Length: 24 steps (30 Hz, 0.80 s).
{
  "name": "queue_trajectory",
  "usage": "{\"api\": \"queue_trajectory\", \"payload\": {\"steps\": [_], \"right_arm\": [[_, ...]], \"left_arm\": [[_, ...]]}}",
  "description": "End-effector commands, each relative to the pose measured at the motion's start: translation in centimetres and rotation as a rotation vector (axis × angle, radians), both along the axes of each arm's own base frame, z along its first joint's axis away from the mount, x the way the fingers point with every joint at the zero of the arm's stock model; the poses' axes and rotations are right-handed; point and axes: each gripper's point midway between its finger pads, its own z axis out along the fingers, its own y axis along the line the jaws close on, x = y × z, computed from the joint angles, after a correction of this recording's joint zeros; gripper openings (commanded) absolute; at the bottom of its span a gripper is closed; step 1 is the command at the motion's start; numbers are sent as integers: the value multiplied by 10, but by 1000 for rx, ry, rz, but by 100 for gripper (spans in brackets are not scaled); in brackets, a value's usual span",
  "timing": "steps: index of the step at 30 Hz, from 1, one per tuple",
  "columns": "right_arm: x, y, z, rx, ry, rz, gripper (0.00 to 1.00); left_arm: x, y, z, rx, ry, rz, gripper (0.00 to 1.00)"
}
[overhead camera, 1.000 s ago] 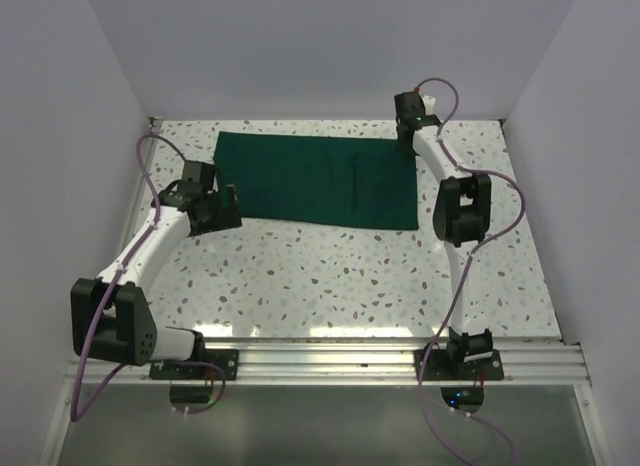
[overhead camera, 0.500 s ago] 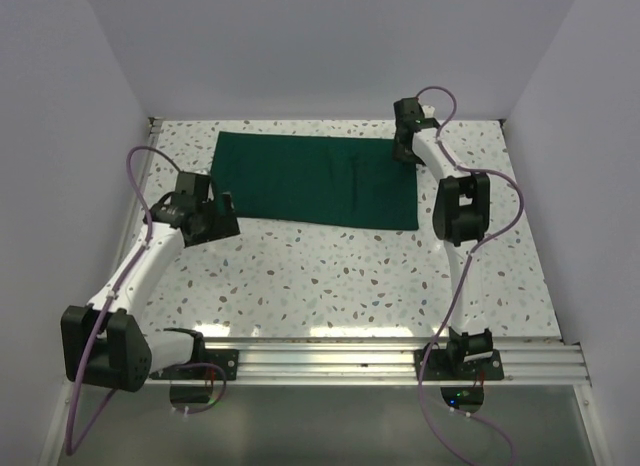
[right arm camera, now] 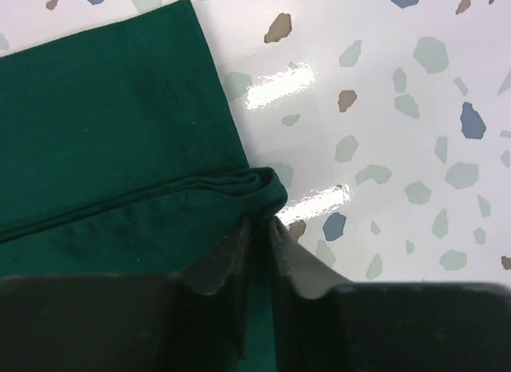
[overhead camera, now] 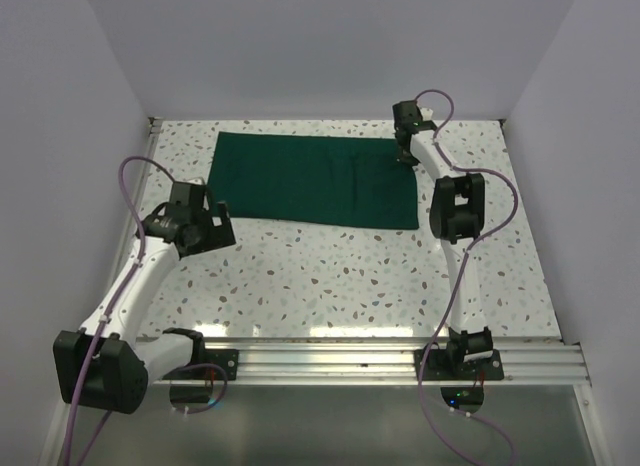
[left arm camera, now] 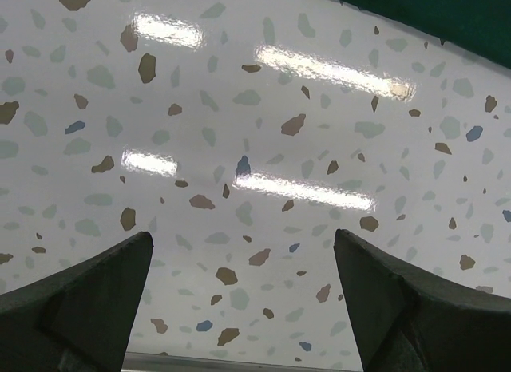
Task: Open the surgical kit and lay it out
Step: Open the surgical kit at the center of the board.
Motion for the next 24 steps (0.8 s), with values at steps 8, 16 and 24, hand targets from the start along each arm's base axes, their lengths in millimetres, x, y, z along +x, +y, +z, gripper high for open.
{"api": "queue_trajectory", "payload": {"steps": [8, 16, 24], "right_arm": [[8, -2, 11, 29, -46, 1, 0], [-10, 2, 87, 74, -120, 7, 0], [-59, 20, 131, 100, -91, 105, 0]], "left_arm": [[-7, 0, 25, -29, -79, 30, 100], [4, -9, 52, -72, -155, -10, 100], [0, -12, 82, -101, -238, -24, 100]]}}
